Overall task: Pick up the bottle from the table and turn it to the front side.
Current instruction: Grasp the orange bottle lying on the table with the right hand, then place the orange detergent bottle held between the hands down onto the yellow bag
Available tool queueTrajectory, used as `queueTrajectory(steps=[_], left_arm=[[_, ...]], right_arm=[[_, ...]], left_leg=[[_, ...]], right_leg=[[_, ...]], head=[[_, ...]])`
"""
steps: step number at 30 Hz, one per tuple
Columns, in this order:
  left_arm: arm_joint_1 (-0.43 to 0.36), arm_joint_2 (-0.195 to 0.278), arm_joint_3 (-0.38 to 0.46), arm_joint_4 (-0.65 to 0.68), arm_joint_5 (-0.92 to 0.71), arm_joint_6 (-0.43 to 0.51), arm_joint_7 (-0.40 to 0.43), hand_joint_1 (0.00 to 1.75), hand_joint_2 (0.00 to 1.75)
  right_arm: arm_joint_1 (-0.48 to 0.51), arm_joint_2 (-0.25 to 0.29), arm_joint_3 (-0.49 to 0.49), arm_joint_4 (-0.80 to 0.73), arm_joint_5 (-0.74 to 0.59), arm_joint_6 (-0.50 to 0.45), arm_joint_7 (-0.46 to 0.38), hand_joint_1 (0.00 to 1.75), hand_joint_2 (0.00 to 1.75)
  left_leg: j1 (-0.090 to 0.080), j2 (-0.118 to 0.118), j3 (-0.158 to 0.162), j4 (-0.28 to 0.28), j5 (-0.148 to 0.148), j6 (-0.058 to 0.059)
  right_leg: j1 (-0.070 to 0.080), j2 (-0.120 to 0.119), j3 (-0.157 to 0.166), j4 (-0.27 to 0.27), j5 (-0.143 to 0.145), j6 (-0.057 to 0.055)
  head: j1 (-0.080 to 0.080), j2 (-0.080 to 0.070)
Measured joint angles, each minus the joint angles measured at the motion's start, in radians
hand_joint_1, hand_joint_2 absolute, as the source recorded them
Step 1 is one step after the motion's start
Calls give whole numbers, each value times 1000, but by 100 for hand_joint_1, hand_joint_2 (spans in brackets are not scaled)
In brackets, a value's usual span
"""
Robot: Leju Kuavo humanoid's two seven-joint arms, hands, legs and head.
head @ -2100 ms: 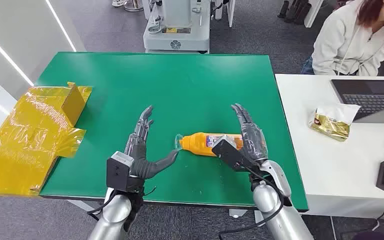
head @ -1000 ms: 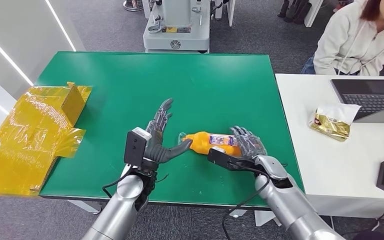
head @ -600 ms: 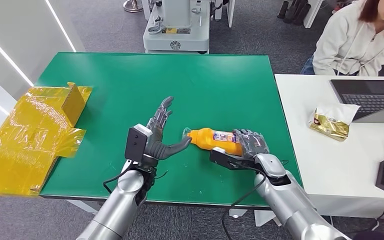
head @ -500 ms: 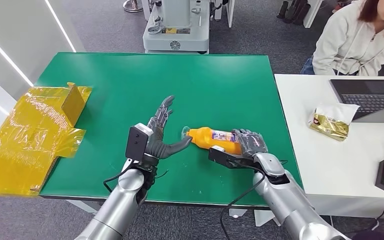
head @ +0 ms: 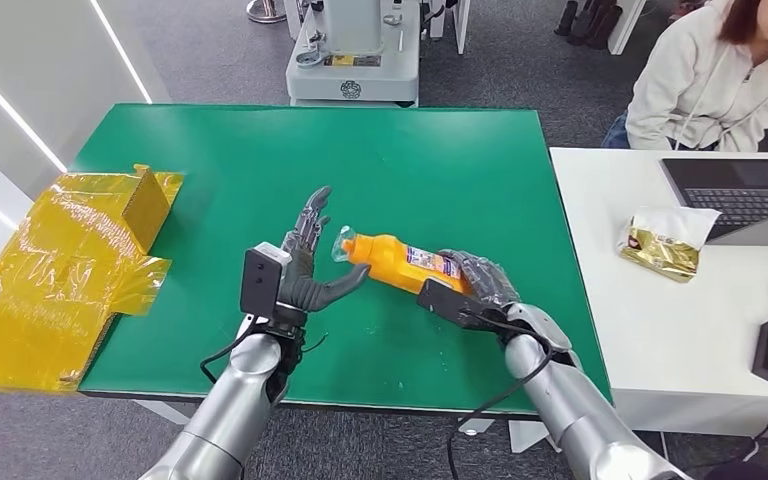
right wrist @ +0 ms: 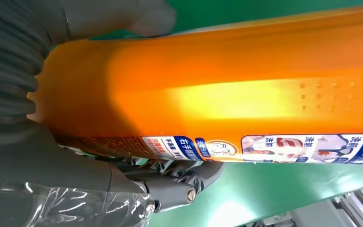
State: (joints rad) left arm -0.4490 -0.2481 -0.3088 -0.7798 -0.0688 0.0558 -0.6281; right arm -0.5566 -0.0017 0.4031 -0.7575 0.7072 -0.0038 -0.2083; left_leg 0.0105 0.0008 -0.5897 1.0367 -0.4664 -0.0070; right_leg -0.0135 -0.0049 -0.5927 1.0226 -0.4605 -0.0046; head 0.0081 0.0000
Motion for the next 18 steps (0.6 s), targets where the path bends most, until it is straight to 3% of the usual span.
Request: queueTrajectory(steps=[4, 10, 15, 18], left_arm=[[7, 8, 11, -5, 0, 14, 1, 0, 175], [13, 40, 44, -36, -21, 58, 18, 0, 175], [21, 71, 98, -87, -125, 214, 30, 0, 175], [30, 86, 143, -124, -139, 206, 50, 0, 175]], right_arm=[[48, 10, -35, -62, -179, -5, -89, 175, 175], [228, 19, -48, -319, -451, -81, -164, 175, 175], [365, 40, -47, -514, -456, -135, -147, 175, 175], [417, 62, -47, -596, -424, -150, -135, 175, 175]], left_leg=[[0, 0, -1, 0, 0, 0], [0, -2, -4, -1, 0, 0], [0, -1, -5, -1, 0, 0], [0, -1, -5, -1, 0, 0]], right_leg=[[0, 0, -1, 0, 0, 0], [0, -2, -3, 0, -2, 0], [0, -1, -5, 0, -2, -1], [0, -2, -5, 0, -2, -1]], head=[[0, 0], [0, 0], [0, 0], [0, 0]])
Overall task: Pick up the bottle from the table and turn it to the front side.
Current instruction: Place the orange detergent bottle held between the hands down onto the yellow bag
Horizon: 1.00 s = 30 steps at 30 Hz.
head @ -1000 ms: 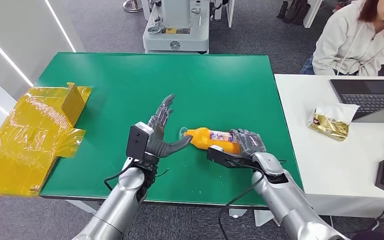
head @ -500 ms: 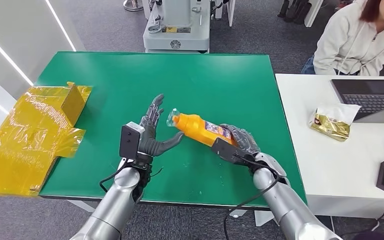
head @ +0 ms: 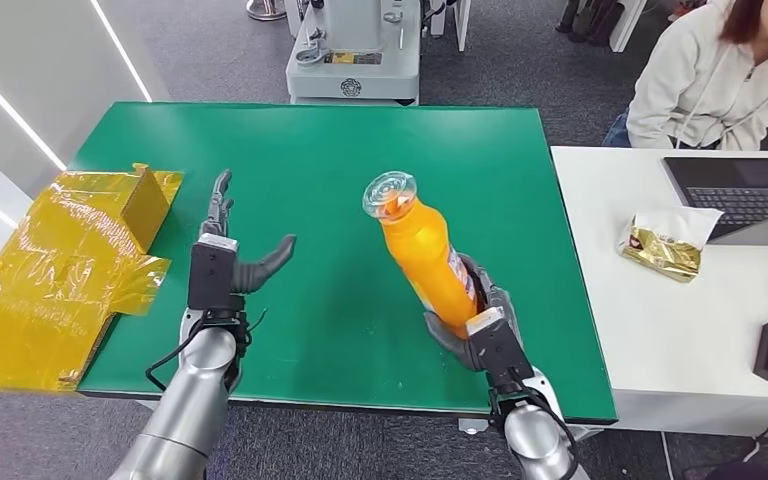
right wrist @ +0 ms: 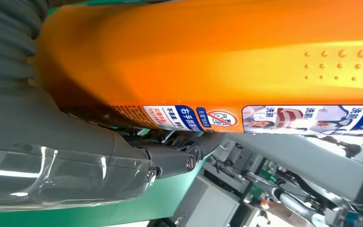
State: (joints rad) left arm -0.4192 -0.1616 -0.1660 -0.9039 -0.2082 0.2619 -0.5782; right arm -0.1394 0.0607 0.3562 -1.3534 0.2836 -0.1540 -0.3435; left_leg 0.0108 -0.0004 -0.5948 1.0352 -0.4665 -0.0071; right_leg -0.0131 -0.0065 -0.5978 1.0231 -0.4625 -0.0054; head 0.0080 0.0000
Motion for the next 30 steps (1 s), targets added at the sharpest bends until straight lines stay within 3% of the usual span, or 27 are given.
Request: queueTrajectory(steps=[3, 10, 15, 21, 25, 30], left_arm=[[5, 5, 29, -11, 29, -72, 10, 0, 175], [11, 6, 54, -14, 48, -111, 13, 0, 175], [3, -3, 51, -3, 154, -396, 57, 0, 175], [-87, -38, 2, 62, 335, -683, 215, 0, 175], [-157, -44, -26, 124, 448, -759, 270, 0, 175], [-202, -40, -47, 147, 503, -771, 305, 0, 175]], right_arm=[[18, 17, 0, -33, 13, 1, 1, 175, 175], [29, 32, -1, -54, 17, 4, -3, 175, 175], [3, 45, -16, -22, 73, -14, -36, 175, 175], [-150, 63, -34, 137, 122, -76, -60, 175, 175], [-230, 66, -35, 226, 124, -97, -58, 175, 175], [-269, 66, -35, 276, 121, -100, -56, 175, 175]], left_leg=[[0, 0, 0, 0, 0, 0], [0, 1, 0, 1, 0, 0], [0, 1, 0, 1, 0, 0], [0, 1, 0, 1, 2, 0], [0, 1, 0, 2, 3, 0], [0, 1, 0, 1, 3, 0]], right_leg=[[0, 0, 0, 0, 0, 0], [0, 0, 0, 0, 0, 0], [0, 1, 0, 0, 1, 0], [0, 1, 0, 0, 3, 1], [0, 1, 0, 0, 4, 1], [0, 1, -1, 0, 4, 1]], head=[[0, 0], [0, 0], [0, 0], [0, 0], [0, 0], [0, 0]])
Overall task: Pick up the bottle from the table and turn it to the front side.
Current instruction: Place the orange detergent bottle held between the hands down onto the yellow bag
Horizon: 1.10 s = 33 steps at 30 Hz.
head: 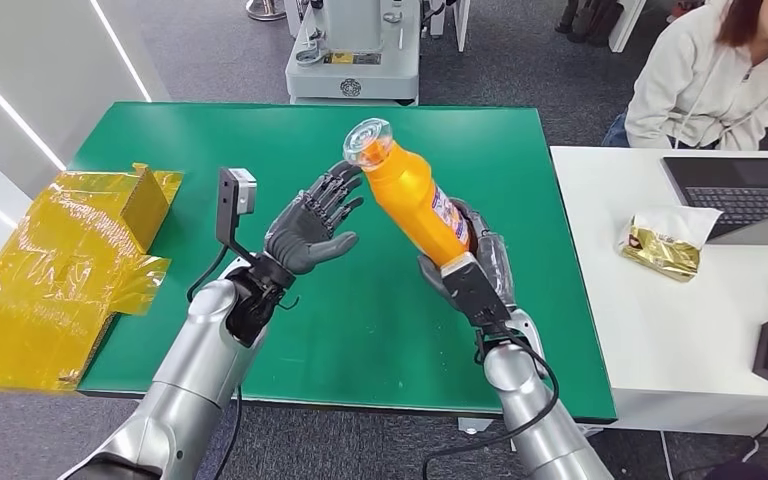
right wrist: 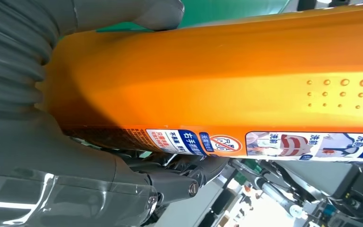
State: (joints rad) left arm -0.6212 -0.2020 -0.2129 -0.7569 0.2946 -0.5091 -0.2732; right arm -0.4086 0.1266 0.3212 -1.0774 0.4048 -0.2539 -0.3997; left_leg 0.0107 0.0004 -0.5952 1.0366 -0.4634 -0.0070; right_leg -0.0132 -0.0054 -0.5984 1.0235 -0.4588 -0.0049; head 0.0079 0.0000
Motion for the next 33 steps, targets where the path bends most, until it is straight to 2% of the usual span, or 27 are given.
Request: queueTrajectory(steps=[7, 12, 15, 23, 33], left_arm=[[-7, 12, -23, -36, 65, 94, 19, 0, 175], [-12, 4, -71, -46, -55, 263, -73, 0, 175], [-15, -11, -103, -45, -108, 317, -111, 0, 175], [-23, -49, -152, -41, -127, 333, -123, 0, 175], [-28, -74, -197, -38, -26, 266, -50, 0, 175]], right_arm=[[-18, 5, 1, 12, -19, -1, 21, 175, 175], [-28, 27, 5, 11, -37, -11, 19, 175, 175], [-37, 44, 16, 12, -33, -21, 20, 175, 175], [-78, 63, 33, 32, -33, -38, 40, 175, 175], [-115, 69, 45, 140, -14, -76, 45, 175, 175]], left_leg=[[0, 0, -1, 0, 0, 0], [0, 0, -1, 0, 0, 0], [0, 0, -1, 0, 0, 0], [0, 0, -1, 0, 0, 0], [0, 0, -1, 0, 0, 0]], right_leg=[[0, 0, 0, 0, 0, 0], [0, 0, 0, 0, 0, 0], [0, 0, 0, 0, 0, 0], [0, 0, -1, 0, 0, 0], [0, 0, -1, 0, 0, 0]], head=[[0, 0], [0, 0], [0, 0], [0, 0], [0, 0]])
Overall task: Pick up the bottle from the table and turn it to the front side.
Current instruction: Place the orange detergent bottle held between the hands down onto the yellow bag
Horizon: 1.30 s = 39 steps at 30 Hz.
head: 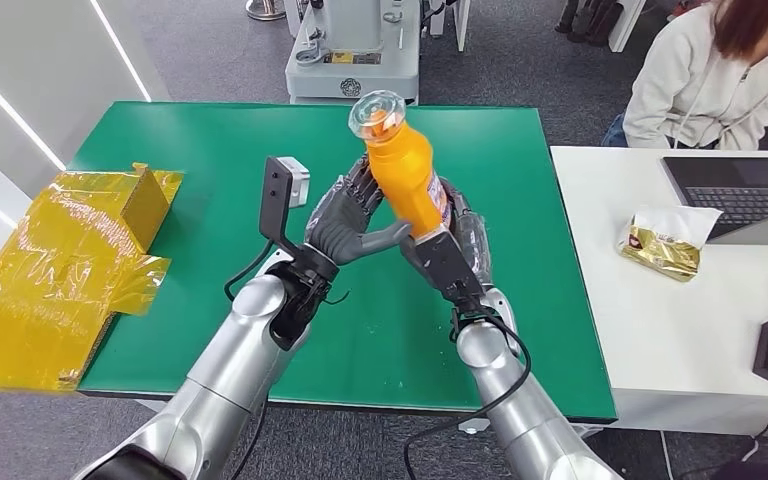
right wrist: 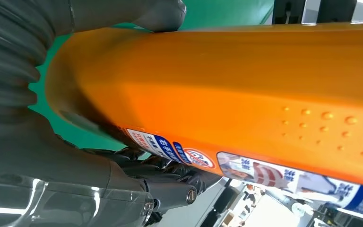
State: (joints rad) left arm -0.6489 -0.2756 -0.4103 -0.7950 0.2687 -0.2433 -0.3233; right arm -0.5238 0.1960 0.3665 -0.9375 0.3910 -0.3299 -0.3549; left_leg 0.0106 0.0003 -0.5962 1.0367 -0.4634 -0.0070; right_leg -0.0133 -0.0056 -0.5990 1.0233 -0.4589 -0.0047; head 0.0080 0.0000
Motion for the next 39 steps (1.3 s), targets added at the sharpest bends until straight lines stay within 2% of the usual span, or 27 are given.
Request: queueTrajectory(steps=[9, 13, 18, 21, 25, 29, 34, 39], left_arm=[[0, -1, -7, -2, 14, 8, 14, 0, 175], [-10, -7, -21, -7, -19, 87, 10, 0, 175], [-40, -16, -54, -6, -151, 246, -78, 0, 175], [-37, -15, -66, -33, -196, 269, -97, 0, 175], [-29, -5, -70, -95, -198, 265, -63, 0, 175], [-26, 6, -69, -113, -165, 227, -42, 171, 175], [-17, 9, -69, -110, -118, 157, -25, 175, 175], [-15, 8, -73, -101, -97, 146, -20, 175, 175]], right_arm=[[-10, 2, 0, 30, -1, 2, -6, 175, 175], [-17, 12, 5, 49, 6, 1, -9, 175, 175], [-16, 24, 26, 62, 21, -16, 10, 175, 175], [-11, 24, 27, 62, 18, -14, 16, 175, 175], [0, 21, 27, 60, 13, -7, 19, 175, 175], [5, 16, 26, 63, 17, -8, 22, 175, 175], [6, 8, 22, 73, 12, -26, 13, 175, 175], [8, -1, 17, 75, -3, -38, 4, 175, 175]], left_leg=[[0, 0, 0, 0, 0, 0], [0, 0, 0, 0, 0, 0], [0, 0, 0, 0, 0, 0], [0, 0, 0, 0, 0, 0], [0, 0, 0, 0, 0, 0], [0, 0, 0, 0, 0, 0], [0, 0, 0, 0, 0, 0], [0, 0, 0, 0, 0, 0]], right_leg=[[0, 0, 0, 0, 0, 0], [0, 0, 0, 0, 0, 0], [0, 0, 0, 0, 0, 0], [0, 0, 0, 0, 0, 0], [0, 0, 0, 0, 0, 0], [0, 0, 0, 0, 0, 0], [0, 0, 0, 0, 0, 0], [0, 0, 0, 0, 0, 0]], head=[[0, 0], [0, 0], [0, 0], [0, 0], [0, 0], [0, 0], [0, 0], [0, 0]])
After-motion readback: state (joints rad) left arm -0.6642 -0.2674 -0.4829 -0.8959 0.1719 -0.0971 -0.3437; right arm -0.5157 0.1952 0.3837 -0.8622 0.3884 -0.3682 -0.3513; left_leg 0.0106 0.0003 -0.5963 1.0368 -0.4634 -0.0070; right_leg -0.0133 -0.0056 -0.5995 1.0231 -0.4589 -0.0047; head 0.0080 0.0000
